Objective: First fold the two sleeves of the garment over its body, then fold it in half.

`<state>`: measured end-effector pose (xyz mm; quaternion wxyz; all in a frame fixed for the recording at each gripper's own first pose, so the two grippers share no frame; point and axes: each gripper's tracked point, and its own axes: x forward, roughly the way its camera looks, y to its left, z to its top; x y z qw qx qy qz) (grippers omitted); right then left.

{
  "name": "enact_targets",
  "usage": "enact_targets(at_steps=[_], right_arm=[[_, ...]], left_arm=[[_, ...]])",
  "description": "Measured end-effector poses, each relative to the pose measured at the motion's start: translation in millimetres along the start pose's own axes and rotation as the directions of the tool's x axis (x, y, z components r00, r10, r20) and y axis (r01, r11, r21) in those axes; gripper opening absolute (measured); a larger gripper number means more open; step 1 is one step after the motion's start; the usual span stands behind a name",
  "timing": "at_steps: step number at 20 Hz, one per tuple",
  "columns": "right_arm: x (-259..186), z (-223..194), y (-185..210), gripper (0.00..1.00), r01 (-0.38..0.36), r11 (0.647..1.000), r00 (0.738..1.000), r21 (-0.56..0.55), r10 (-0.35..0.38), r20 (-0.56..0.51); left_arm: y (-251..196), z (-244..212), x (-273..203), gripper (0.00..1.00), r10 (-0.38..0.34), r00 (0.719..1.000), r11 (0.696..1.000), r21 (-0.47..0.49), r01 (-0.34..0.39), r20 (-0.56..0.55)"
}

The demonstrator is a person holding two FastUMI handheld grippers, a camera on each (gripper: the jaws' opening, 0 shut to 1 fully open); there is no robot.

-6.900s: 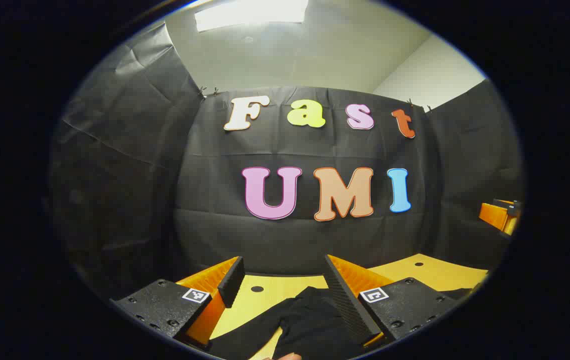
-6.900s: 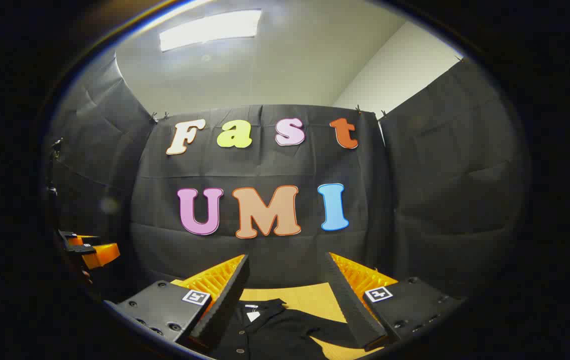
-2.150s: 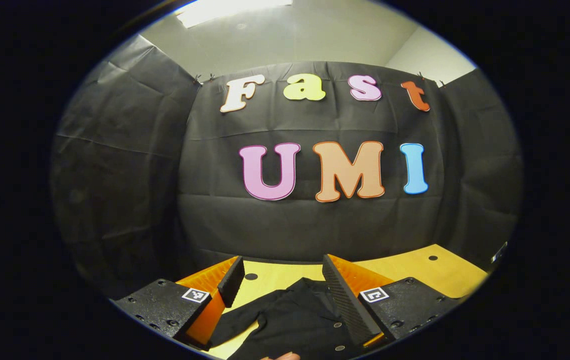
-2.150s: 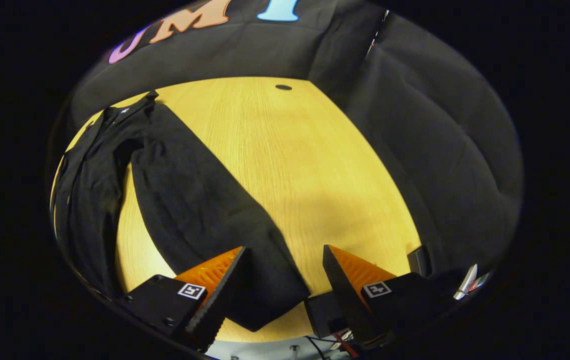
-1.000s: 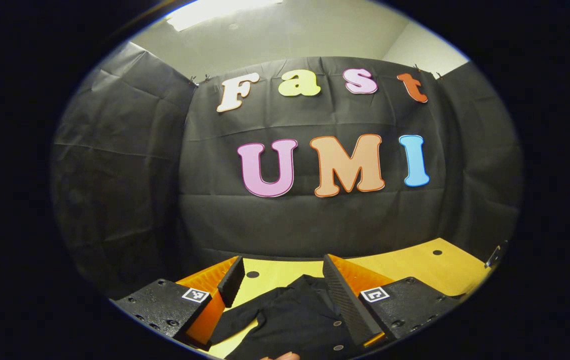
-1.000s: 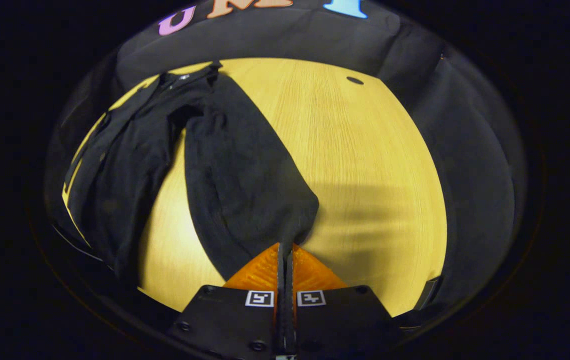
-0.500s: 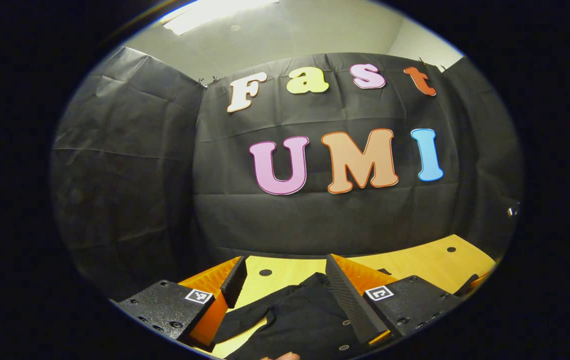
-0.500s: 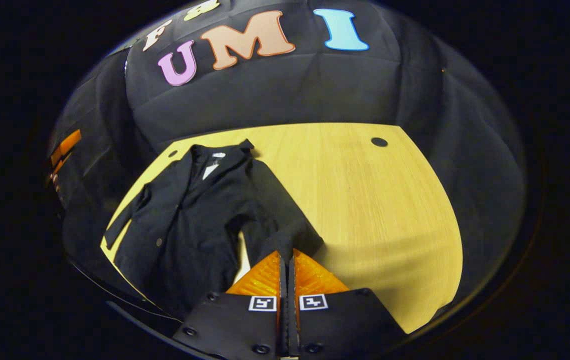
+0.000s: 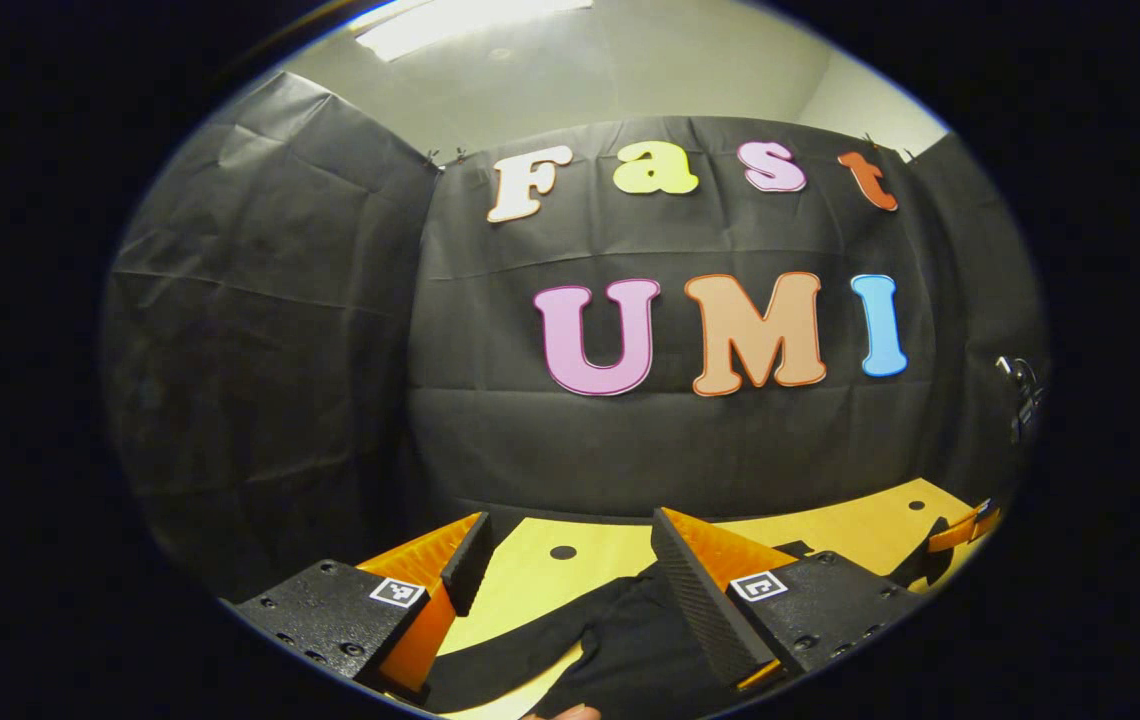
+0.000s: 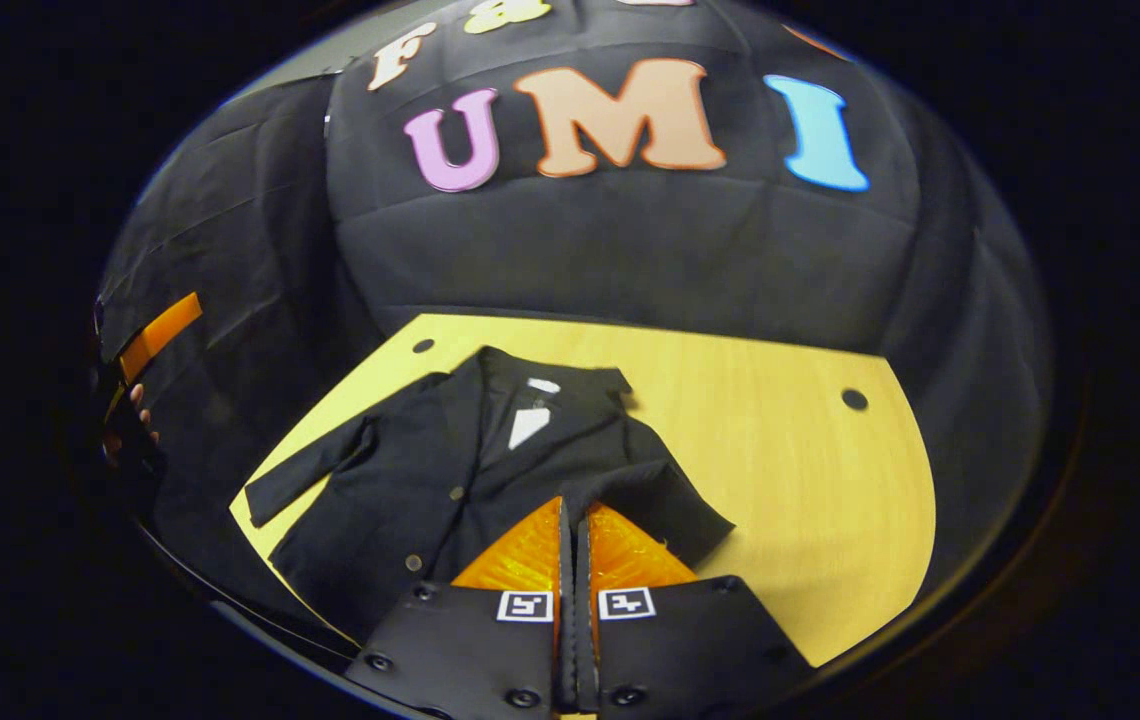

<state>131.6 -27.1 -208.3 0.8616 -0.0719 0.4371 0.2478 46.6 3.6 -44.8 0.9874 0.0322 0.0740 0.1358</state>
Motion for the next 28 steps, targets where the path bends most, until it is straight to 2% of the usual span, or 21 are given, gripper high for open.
enact_targets(at_steps=[5, 15, 18, 24, 26, 28], right_arm=[[39.6, 29.2, 59.8, 0.02, -0.064, 0.991, 0.998, -0.114, 0.061, -0.023], [136.3, 48.9, 169.7, 0.00, -0.203, 0.956, 0.979, -0.212, 0.191, -0.075], [162.6, 49.1, 192.6, 0.02, -0.212, 0.949, 0.977, -0.232, 0.198, -0.082], [211.2, 32.2, 207.7, 0.00, -0.193, 0.953, 0.975, -0.234, 0.159, -0.155], [221.6, 28.6, 213.7, 0.02, -0.183, 0.954, 0.974, -0.236, 0.144, -0.172], [227.3, 25.4, 225.0, 0.00, -0.199, 0.952, 0.965, -0.231, 0.149, -0.216]], left_arm=[[45.6, -9.5, -3.9, 0.95, 0.051, 0.999, 0.999, -0.019, -0.051, -0.010], [108.3, -27.2, -15.1, 0.94, 0.127, 0.991, 0.992, -0.010, -0.127, -0.040], [120.6, -34.1, -16.6, 0.95, 0.138, 0.989, 0.990, -0.002, -0.139, -0.052], [152.1, -40.9, -22.5, 0.95, 0.177, 0.982, 0.984, 0.014, -0.177, -0.065], [162.6, -45.4, -25.5, 0.95, 0.191, 0.979, 0.982, 0.016, -0.190, -0.072], [169.0, -48.0, -24.9, 0.95, 0.201, 0.976, 0.980, 0.017, -0.201, -0.077]])
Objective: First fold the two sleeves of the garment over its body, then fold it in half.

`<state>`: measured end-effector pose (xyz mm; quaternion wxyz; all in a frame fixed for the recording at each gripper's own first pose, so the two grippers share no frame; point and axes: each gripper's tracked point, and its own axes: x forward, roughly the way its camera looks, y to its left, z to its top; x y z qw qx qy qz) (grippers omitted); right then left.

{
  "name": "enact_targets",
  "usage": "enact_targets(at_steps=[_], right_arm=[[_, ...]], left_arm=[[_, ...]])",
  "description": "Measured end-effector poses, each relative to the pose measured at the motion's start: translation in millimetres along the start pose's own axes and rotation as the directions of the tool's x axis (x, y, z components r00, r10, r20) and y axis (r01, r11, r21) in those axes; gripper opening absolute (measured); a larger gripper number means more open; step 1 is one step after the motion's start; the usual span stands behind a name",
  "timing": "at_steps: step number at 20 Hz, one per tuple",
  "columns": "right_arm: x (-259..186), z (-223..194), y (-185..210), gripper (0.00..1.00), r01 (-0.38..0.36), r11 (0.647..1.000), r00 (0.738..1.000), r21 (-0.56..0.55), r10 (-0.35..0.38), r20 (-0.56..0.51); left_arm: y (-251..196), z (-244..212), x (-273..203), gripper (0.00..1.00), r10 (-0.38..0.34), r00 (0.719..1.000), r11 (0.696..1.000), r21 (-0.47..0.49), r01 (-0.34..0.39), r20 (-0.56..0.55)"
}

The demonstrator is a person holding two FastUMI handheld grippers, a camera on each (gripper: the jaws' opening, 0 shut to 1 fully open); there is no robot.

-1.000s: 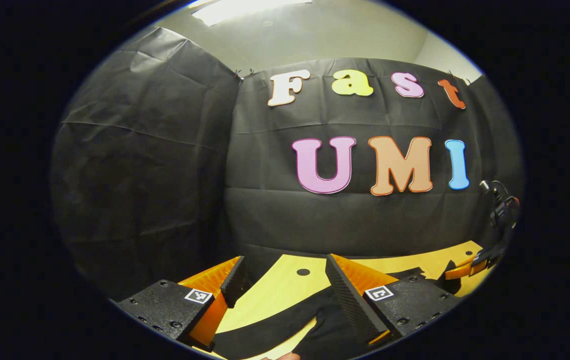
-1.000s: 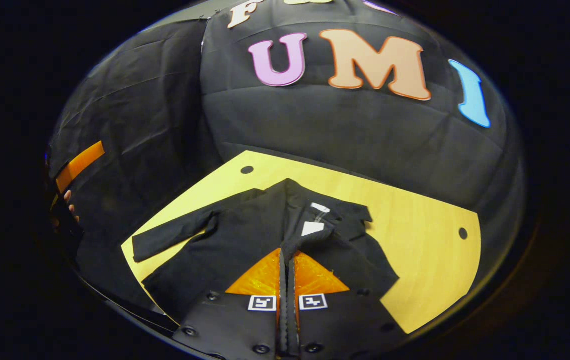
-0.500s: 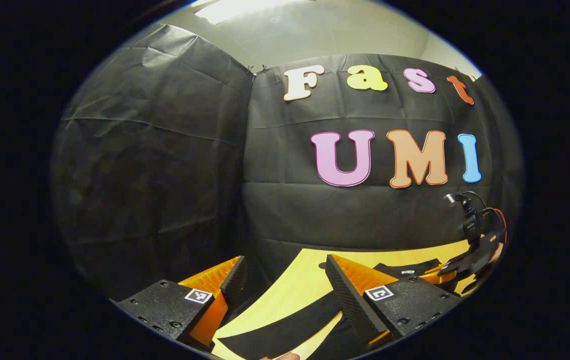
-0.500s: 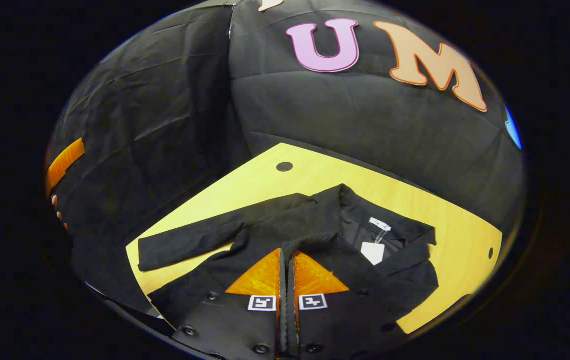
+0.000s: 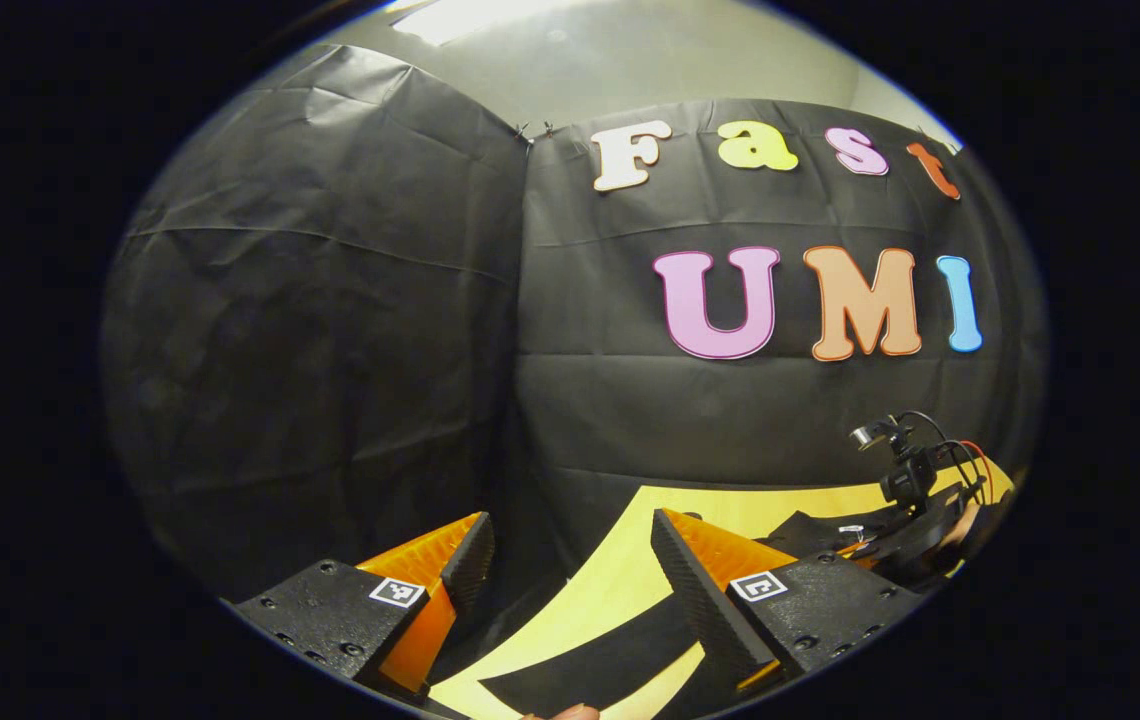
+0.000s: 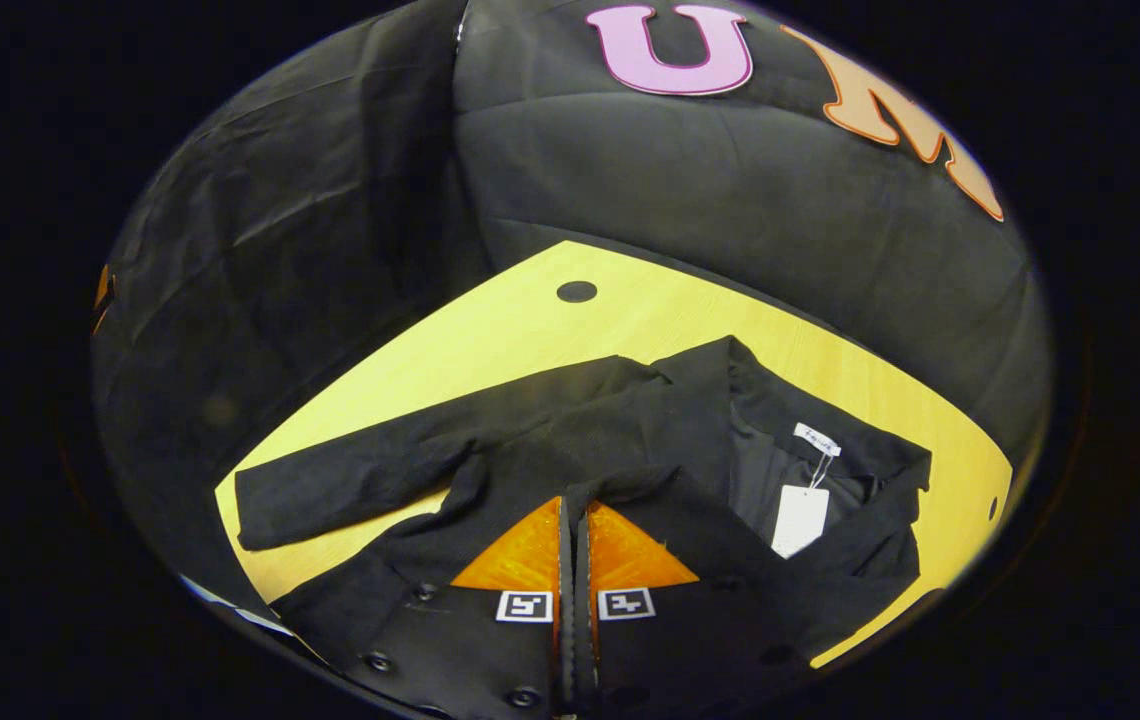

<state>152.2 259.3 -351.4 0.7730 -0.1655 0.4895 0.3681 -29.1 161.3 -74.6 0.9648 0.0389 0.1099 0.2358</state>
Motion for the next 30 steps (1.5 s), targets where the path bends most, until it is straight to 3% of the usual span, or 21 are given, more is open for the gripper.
enact_targets(at_steps=[1, 2, 4, 5, 9, 10, 12, 14, 15, 21, 24, 29, 30], right_arm=[[-2.0, 11.5, 13.9, 0.05, -0.065, 0.998, 0.997, 0.021, 0.064, 0.040], [-7.1, 27.5, 33.4, 0.35, -0.141, 0.989, 0.985, 0.032, 0.137, 0.103], [-6.1, 56.7, 34.6, 0.95, -0.083, 0.997, 0.972, 0.006, 0.079, 0.222], [-9.1, 65.2, 28.8, 0.99, -0.052, 0.999, 0.968, -0.009, 0.052, 0.245], [-28.3, 66.4, 25.5, 0.98, 0.014, 0.999, 0.967, -0.029, -0.006, 0.255], [-34.8, 71.1, 23.4, 0.98, 0.032, 0.999, 0.963, -0.032, -0.023, 0.269], [-51.9, 77.3, 22.4, 0.99, 0.054, 0.998, 0.951, -0.036, -0.041, 0.306], [-68.0, 81.6, 20.4, 0.99, 0.081, 0.996, 0.931, -0.039, -0.062, 0.359], [-78.0, 84.9, 19.1, 0.98, 0.096, 0.995, 0.920, -0.036, -0.075, 0.385], [-145.1, 87.9, 4.6, 0.97, 0.134, 0.991, 0.856, 0.028, -0.130, 0.500], [-163.8, 81.0, -4.4, 0.97, 0.146, 0.987, 0.844, 0.070, -0.161, 0.511], [-178.2, 63.1, -21.9, 0.97, 0.182, 0.976, 0.839, 0.122, -0.219, 0.499], [-179.8, 58.3, -22.9, 0.97, 0.187, 0.974, 0.839, 0.130, -0.227, 0.495]], left_arm=[[6.5, -1.3, -0.7, 0.95, 0.004, 1.000, 1.000, 0.000, -0.004, 0.000], [10.6, -0.7, -0.6, 0.95, 0.009, 1.000, 1.000, -0.002, -0.009, 0.002], [14.8, -0.5, 2.3, 0.95, 0.014, 1.000, 1.000, -0.005, -0.014, 0.008], [15.2, -0.7, 2.9, 0.95, 0.014, 1.000, 1.000, -0.007, -0.014, 0.010], [13.8, -3.0, 10.1, 0.95, 0.005, 1.000, 1.000, -0.020, -0.005, 0.009], [13.6, -5.5, 12.0, 1.00, 0.003, 1.000, 1.000, -0.023, -0.003, 0.004], [12.7, -9.2, 15.8, 1.00, -0.002, 1.000, 1.000, -0.028, 0.002, -0.005], [11.0, -16.2, 17.8, 0.95, -0.019, 1.000, 1.000, -0.022, 0.019, -0.019], [8.8, -21.4, 20.6, 1.00, -0.040, 0.999, 0.999, -0.015, 0.040, -0.031], [7.0, -81.8, 30.3, 0.95, -0.147, 0.973, 0.988, 0.016, 0.153, -0.178], [1.6, -117.3, 29.7, 0.95, -0.192, 0.945, 0.979, 0.016, 0.204, -0.265], [-8.2, -189.7, 22.8, 0.95, -0.248, 0.870, 0.955, 0.045, 0.294, -0.426], [-6.8, -204.5, 19.9, 1.00, -0.248, 0.851, 0.952, 0.047, 0.303, -0.462]])
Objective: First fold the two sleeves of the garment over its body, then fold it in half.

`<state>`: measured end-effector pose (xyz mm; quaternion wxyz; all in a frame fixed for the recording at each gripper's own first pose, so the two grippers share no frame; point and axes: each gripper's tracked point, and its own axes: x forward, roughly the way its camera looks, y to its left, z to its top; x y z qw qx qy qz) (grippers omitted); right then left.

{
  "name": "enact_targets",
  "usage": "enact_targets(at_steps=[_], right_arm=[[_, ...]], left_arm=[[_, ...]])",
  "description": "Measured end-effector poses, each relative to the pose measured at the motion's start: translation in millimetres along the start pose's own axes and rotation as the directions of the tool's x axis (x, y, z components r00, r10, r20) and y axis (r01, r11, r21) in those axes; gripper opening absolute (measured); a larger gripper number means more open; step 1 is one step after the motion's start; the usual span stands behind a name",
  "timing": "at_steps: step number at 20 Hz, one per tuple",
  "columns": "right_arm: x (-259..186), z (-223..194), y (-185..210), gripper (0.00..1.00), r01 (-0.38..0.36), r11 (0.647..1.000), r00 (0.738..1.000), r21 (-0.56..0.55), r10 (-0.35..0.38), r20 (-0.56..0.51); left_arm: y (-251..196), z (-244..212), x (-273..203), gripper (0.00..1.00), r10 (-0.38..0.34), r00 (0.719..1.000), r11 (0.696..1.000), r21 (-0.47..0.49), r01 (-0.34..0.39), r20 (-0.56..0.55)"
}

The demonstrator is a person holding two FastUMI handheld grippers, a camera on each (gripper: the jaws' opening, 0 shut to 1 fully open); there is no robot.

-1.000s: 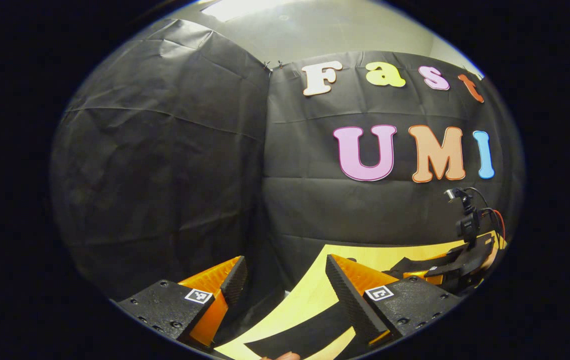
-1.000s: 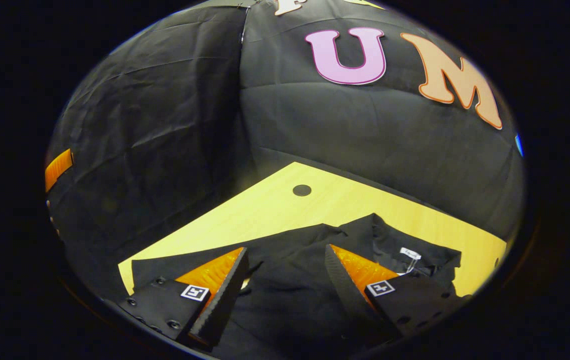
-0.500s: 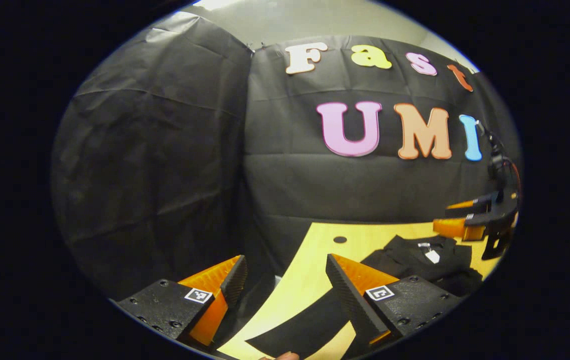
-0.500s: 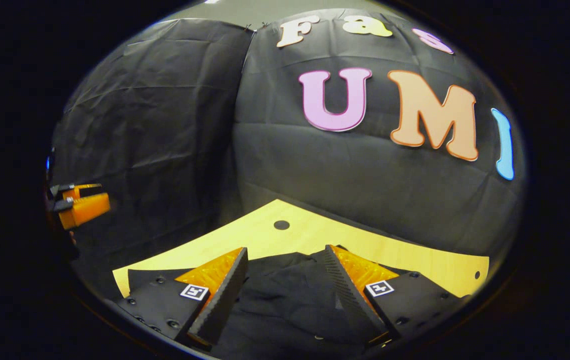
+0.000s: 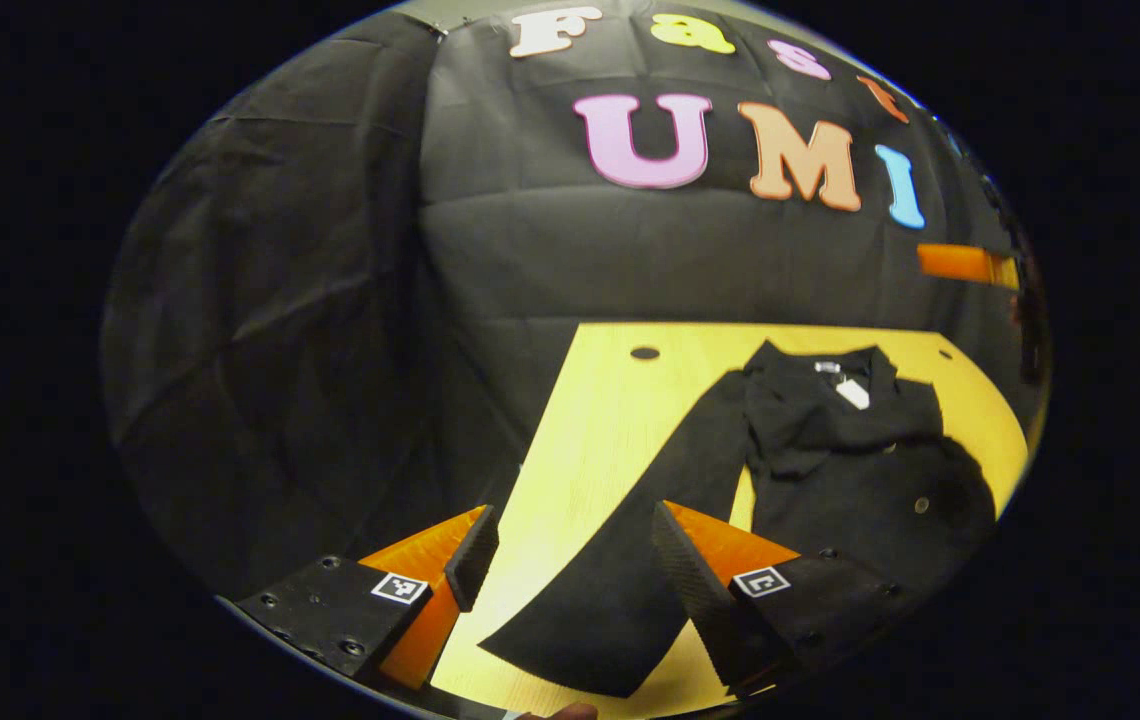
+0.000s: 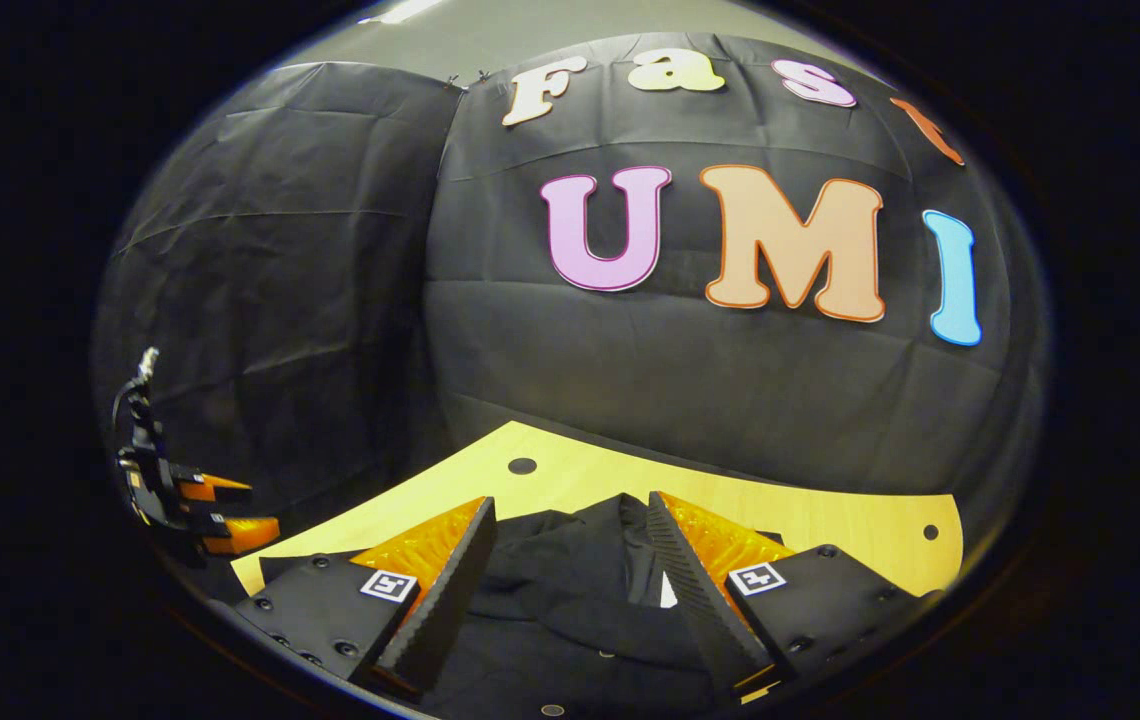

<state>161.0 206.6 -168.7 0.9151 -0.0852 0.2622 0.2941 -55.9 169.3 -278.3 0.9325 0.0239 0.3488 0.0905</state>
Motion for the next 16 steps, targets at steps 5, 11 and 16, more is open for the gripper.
enact_targets(at_steps=[5, 11, 16], right_arm=[[-11.9, -23.3, -20.0, 0.95, 0.054, 0.998, 0.997, 0.008, -0.054, -0.052], [-25.4, -42.9, -29.2, 0.98, 0.074, 0.997, 0.993, 0.020, -0.072, -0.098], [-37.1, -50.5, -33.5, 0.97, 0.092, 0.996, 0.989, 0.001, -0.091, -0.115]], left_arm=[[0.8, -59.2, 5.9, 0.95, -0.057, 0.982, 0.998, 0.016, 0.060, -0.178], [-4.6, -102.8, 14.8, 0.96, -0.136, 0.930, 0.974, 0.125, 0.188, -0.340], [-1.1, -116.6, 6.6, 0.92, -0.189, 0.885, 0.955, 0.130, 0.266, -0.426]])
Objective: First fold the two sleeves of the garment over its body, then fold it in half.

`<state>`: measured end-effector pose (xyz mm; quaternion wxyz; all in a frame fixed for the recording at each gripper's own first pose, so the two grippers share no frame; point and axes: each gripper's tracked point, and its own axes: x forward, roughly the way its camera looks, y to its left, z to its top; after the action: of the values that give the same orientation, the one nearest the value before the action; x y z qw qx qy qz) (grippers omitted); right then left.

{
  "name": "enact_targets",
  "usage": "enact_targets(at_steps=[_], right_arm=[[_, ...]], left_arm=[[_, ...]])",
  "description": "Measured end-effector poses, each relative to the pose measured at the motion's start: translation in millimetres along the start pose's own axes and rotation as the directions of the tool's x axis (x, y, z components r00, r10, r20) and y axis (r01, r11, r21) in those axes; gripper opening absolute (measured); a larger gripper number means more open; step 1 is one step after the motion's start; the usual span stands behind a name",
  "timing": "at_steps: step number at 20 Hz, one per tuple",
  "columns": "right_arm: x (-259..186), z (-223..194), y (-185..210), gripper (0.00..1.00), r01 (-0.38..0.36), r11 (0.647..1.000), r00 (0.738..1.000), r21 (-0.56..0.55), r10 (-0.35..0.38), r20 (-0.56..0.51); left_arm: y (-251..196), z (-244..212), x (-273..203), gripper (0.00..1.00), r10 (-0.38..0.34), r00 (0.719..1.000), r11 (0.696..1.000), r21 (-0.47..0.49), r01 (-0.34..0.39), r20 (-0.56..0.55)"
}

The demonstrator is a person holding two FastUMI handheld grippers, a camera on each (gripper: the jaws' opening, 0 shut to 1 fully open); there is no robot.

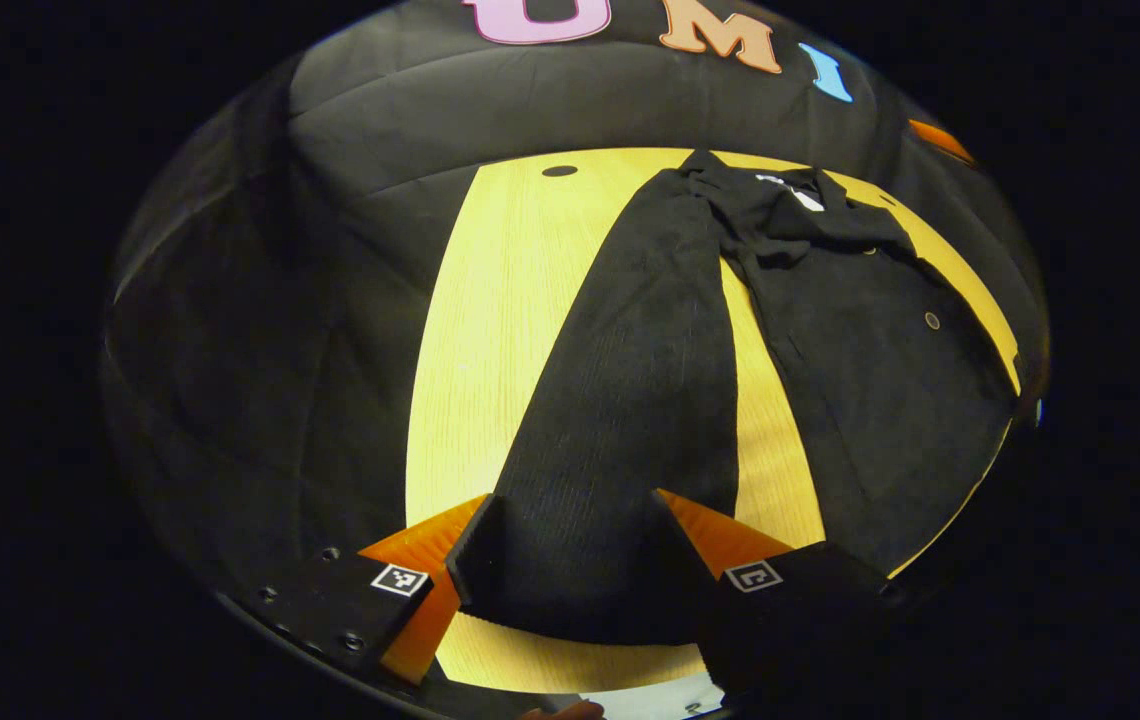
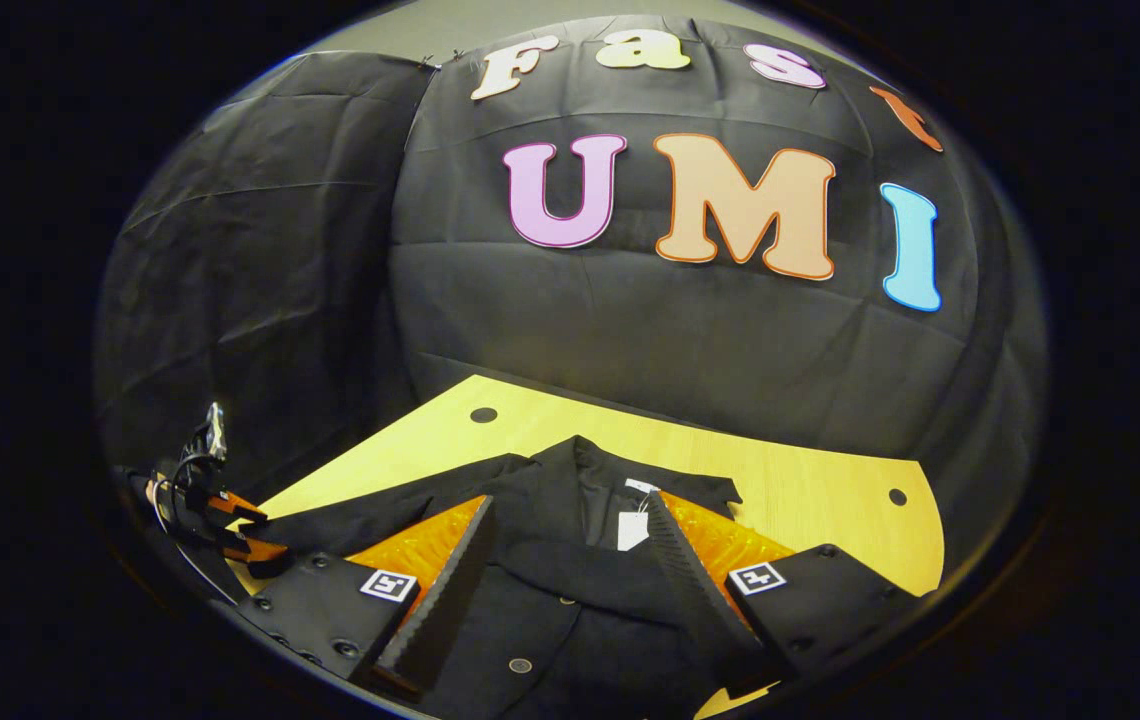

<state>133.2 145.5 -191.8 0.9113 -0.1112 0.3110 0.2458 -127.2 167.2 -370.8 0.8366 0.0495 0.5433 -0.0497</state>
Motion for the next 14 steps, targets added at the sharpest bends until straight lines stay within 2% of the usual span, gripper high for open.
enact_targets(at_steps=[3, 5, 7, 11, 14], right_arm=[[-1.5, -5.3, -0.7, 0.97, 0.005, 1.000, 1.000, 0.003, -0.005, -0.012], [-1.9, -7.1, -0.9, 0.98, 0.005, 1.000, 1.000, 0.009, -0.005, -0.018], [-2.6, -6.4, 0.3, 0.96, 0.001, 1.000, 1.000, 0.013, -0.001, -0.020], [-3.5, -6.7, 3.7, 0.98, -0.008, 1.000, 1.000, 0.011, 0.008, -0.021], [-6.6, -11.3, 2.2, 0.98, -0.007, 1.000, 1.000, 0.011, 0.007, -0.023]], left_arm=[[-1.8, 0.4, 0.3, 0.91, -0.037, 0.999, 0.998, -0.052, 0.036, -0.002], [-2.3, -2.9, -1.2, 0.91, -0.046, 0.999, 0.999, -0.027, 0.046, -0.007], [-1.5, -3.1, -2.6, 0.85, -0.058, 0.998, 0.998, -0.005, 0.058, -0.007], [-15.3, 1.7, -1.0, 0.62, -0.081, 0.997, 0.997, 0.004, 0.081, -0.020], [-15.3, 9.1, 1.0, 0.01, -0.049, 0.998, 0.999, -0.020, 0.050, 0.025]])
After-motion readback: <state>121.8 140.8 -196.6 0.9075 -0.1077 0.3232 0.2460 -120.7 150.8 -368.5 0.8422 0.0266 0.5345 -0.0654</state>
